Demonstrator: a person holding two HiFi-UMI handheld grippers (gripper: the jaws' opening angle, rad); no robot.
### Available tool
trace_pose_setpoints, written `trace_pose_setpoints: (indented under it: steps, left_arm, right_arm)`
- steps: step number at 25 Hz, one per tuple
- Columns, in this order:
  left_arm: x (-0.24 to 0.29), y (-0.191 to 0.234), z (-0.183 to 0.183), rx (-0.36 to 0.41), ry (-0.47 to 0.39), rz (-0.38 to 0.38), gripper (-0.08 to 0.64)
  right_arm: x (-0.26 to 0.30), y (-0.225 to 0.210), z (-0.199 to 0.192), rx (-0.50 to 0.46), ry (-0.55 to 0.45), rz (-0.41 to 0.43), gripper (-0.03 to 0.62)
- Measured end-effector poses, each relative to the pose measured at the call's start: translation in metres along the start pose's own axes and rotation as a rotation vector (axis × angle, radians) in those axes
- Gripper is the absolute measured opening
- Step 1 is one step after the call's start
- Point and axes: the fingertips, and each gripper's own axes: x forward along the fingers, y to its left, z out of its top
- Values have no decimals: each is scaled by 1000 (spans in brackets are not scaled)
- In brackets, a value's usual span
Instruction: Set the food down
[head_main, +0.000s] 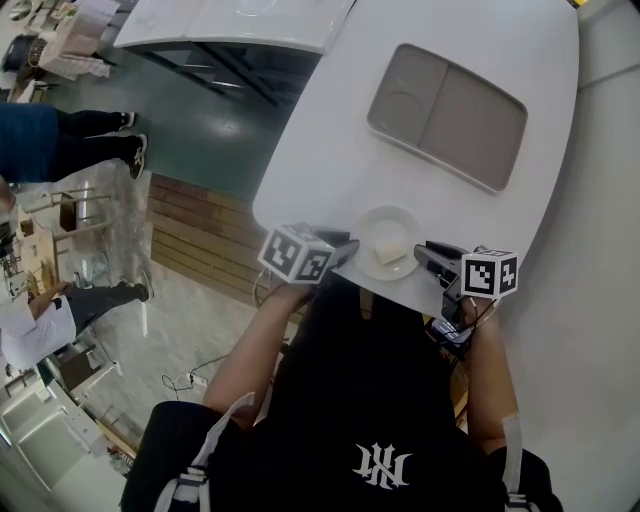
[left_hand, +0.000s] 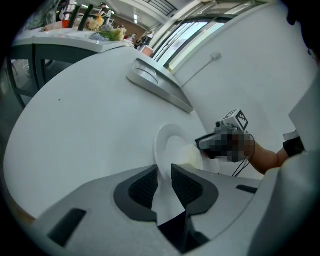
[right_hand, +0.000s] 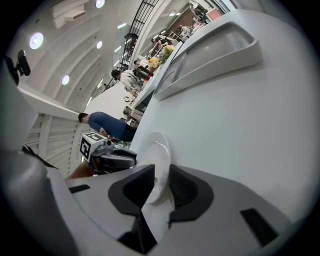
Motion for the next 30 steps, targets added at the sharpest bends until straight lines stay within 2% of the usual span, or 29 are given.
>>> trace_pose_setpoints:
  steps: [3, 9, 19, 26, 30]
  left_arm:
    - [1, 3, 0, 19, 8, 18, 62]
    - [-4, 6, 12, 59, 14, 23, 43]
    - [-9, -12, 56, 127, 6, 0, 42]
    - [1, -33, 119, 203, -5, -20, 43]
    - [5, -43, 141, 251, -12, -36, 43]
  right_arm:
    - [1, -5, 0, 15, -10, -24, 34]
    - [1, -2, 13, 23, -54, -27, 28]
    - [-27, -1, 44, 179, -155, 24, 28]
    - [-69, -7, 95, 216, -216, 17, 28]
    - [-86, -12, 108, 219, -258, 0, 28]
